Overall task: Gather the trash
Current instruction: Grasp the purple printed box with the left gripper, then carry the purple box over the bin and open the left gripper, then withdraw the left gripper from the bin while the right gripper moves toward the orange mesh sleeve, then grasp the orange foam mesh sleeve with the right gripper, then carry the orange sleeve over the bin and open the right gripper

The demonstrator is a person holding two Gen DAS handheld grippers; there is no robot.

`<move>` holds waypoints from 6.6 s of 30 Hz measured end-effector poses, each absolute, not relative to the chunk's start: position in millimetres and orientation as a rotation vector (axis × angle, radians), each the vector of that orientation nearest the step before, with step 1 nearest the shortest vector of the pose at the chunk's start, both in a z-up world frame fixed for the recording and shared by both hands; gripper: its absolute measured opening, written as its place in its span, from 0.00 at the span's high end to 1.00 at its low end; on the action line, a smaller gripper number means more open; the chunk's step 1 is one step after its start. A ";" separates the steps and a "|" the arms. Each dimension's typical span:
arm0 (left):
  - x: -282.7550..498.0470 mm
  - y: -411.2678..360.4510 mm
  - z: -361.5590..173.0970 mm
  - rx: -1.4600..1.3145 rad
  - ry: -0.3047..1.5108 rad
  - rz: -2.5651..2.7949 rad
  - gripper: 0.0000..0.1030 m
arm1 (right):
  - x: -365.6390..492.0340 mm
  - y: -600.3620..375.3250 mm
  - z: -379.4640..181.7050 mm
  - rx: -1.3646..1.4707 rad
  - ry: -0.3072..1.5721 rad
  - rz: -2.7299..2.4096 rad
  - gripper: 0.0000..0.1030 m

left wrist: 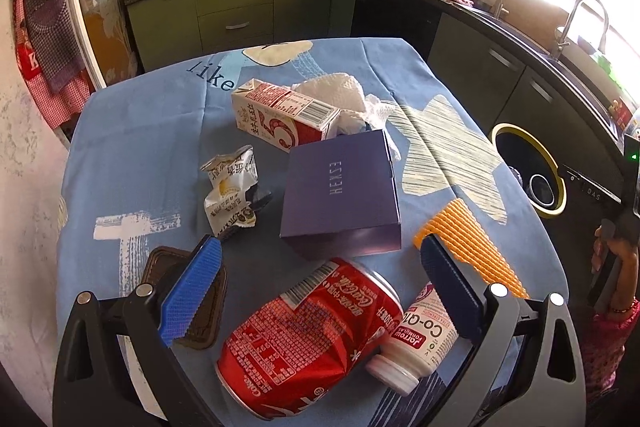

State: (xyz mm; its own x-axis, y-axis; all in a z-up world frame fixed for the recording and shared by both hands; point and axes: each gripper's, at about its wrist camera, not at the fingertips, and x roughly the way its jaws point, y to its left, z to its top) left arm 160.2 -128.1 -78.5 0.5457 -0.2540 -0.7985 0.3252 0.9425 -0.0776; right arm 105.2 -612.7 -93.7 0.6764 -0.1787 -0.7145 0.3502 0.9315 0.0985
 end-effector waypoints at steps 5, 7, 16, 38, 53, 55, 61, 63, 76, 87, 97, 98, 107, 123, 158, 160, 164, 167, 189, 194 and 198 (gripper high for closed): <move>187.1 -136.6 -80.0 0.053 0.996 -0.383 0.05 | 105.1 -610.1 -96.8 0.249 0.779 -0.282 0.34; 197.0 -141.3 -82.9 0.041 1.022 -0.404 0.05 | 104.5 -609.8 -99.6 0.255 0.786 -0.278 0.34; 225.9 -153.3 -107.8 -0.013 1.137 -0.434 0.05 | 107.1 -615.5 -108.9 0.271 0.799 -0.269 0.34; 228.2 -165.0 -122.2 0.035 1.140 -0.421 0.25 | 115.5 -610.0 -117.4 0.273 0.820 -0.233 0.33; 196.3 -159.7 -74.6 0.101 0.987 -0.399 0.26 | 112.2 -603.2 -111.9 0.262 0.807 -0.217 0.33; 188.7 -167.8 -63.7 0.121 0.967 -0.429 0.26 | 110.2 -604.5 -110.6 0.261 0.800 -0.221 0.33; 176.5 -221.6 -37.4 0.206 0.928 -0.560 0.26 | 97.6 -618.7 -106.7 0.283 0.770 -0.259 0.33; 176.6 -244.2 -33.1 0.238 0.922 -0.600 0.26 | 88.7 -628.1 -105.7 0.297 0.758 -0.283 0.33; 196.8 -465.8 -66.2 0.497 0.957 -0.888 0.26 | 38.2 -691.1 -115.1 0.410 0.730 -0.419 0.33; 247.1 -592.7 -117.9 0.541 0.996 -0.857 0.18 | 23.1 -708.7 -127.5 0.462 0.749 -0.456 0.33; 211.3 -535.2 -55.6 0.468 0.901 -0.857 0.13 | 27.6 -697.1 -121.4 0.452 0.730 -0.413 0.33; 206.8 -524.9 -47.8 0.451 0.900 -0.856 0.12 | 27.6 -695.2 -120.2 0.449 0.729 -0.409 0.33; 163.9 -376.2 16.3 0.242 0.826 -0.796 0.07 | 35.9 -665.8 -107.8 0.401 0.732 -0.354 0.31; 123.1 -81.1 -9.0 -0.050 0.718 -0.297 0.05 | 102.4 -518.7 -73.0 0.196 0.772 0.059 0.31; 115.4 -39.2 -56.1 -0.081 0.768 -0.246 0.05 | 126.2 -421.1 -84.5 0.073 0.906 0.281 0.87; 114.8 -43.3 -53.6 -0.072 0.762 -0.257 0.05 | 122.6 -437.1 -73.7 0.084 0.869 0.241 0.87; 114.3 -54.9 -49.5 -0.051 0.755 -0.283 0.05 | 122.1 -493.6 -59.0 0.097 0.815 0.063 0.86; 114.7 -66.5 -48.2 -0.032 0.756 -0.309 0.05 | 127.6 -552.4 -57.8 0.099 0.807 -0.135 0.86; 118.1 -146.2 -48.7 0.099 0.801 -0.495 0.05 | 174.9 -702.2 -114.6 0.166 0.891 -0.523 0.61; 109.9 -161.7 -52.0 0.158 0.801 -0.573 0.05 | 138.5 -676.0 -102.3 0.190 0.829 -0.459 0.57; 103.5 -171.3 -57.2 0.198 0.807 -0.656 0.05 | 113.0 -653.7 -92.1 0.214 0.778 -0.416 0.54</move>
State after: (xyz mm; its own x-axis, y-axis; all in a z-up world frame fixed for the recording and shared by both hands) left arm 103.5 -171.3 -57.2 0.5075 -0.4679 -0.7235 0.6130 0.7862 -0.0784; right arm 113.0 -653.7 -92.1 0.6370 -0.2837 -0.7167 0.4393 0.8977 0.0351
